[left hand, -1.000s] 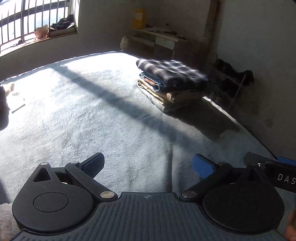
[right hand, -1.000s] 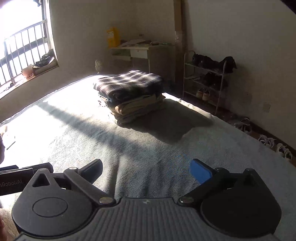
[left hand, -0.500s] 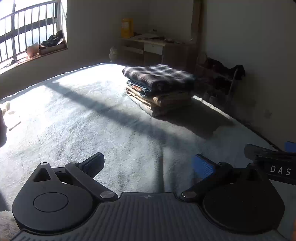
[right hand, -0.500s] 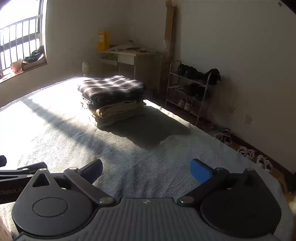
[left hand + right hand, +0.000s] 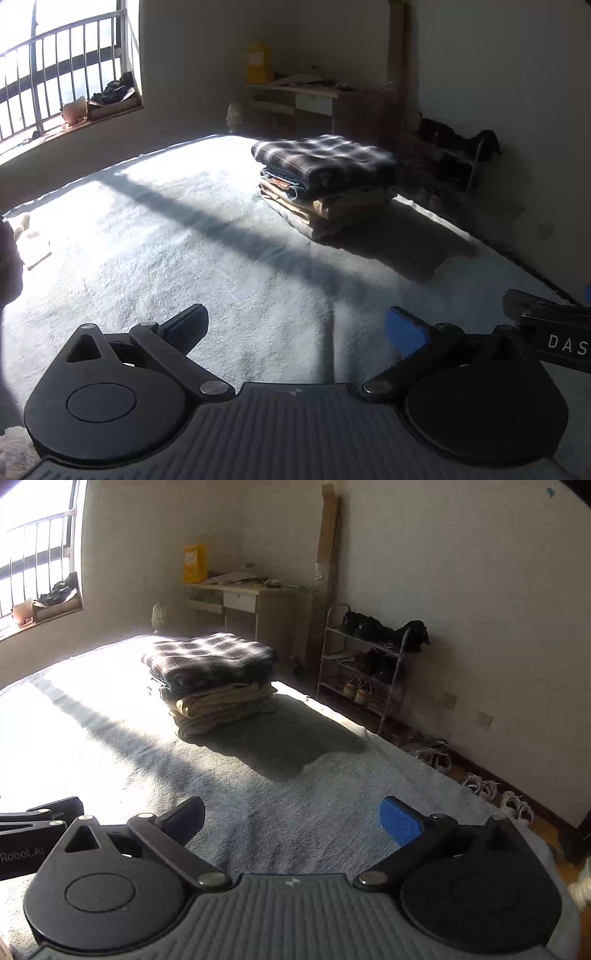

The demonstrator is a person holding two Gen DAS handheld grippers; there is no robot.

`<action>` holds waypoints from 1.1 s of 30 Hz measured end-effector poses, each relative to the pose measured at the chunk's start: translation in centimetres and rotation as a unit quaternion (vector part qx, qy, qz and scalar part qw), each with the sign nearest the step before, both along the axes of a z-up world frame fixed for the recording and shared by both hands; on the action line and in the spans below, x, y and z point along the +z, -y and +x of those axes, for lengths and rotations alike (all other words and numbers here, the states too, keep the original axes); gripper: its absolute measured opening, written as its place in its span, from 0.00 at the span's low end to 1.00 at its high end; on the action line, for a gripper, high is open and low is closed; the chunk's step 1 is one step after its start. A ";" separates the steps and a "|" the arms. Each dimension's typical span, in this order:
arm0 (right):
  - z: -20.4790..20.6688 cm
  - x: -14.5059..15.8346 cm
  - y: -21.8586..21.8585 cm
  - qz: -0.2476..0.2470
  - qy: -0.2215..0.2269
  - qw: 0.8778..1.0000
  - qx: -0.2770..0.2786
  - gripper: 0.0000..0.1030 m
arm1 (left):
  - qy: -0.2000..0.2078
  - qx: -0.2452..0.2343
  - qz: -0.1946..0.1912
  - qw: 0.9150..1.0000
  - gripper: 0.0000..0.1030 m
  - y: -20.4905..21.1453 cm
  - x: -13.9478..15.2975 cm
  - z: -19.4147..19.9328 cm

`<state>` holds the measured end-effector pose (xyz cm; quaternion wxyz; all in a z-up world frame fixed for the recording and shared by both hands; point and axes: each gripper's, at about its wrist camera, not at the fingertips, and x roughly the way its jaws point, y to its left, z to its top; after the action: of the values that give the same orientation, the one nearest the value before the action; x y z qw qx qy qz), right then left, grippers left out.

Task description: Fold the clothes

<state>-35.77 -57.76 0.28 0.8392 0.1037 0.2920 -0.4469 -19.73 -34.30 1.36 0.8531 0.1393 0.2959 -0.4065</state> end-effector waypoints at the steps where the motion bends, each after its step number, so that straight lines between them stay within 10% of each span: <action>1: -0.1 0.0 0.0 -0.005 0.001 1.000 -0.002 1.00 | -0.003 0.001 0.000 1.000 1.00 0.0 0.0 0.1; 33: 0.1 -0.3 -0.5 -0.015 -0.019 0.999 0.022 1.00 | -0.024 0.018 0.001 1.000 1.00 -0.2 -0.3 0.5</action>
<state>-35.68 -57.24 -0.01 0.8445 0.0764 0.3037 -0.4344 -19.24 -34.11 1.09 0.8530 0.1250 0.3187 -0.3940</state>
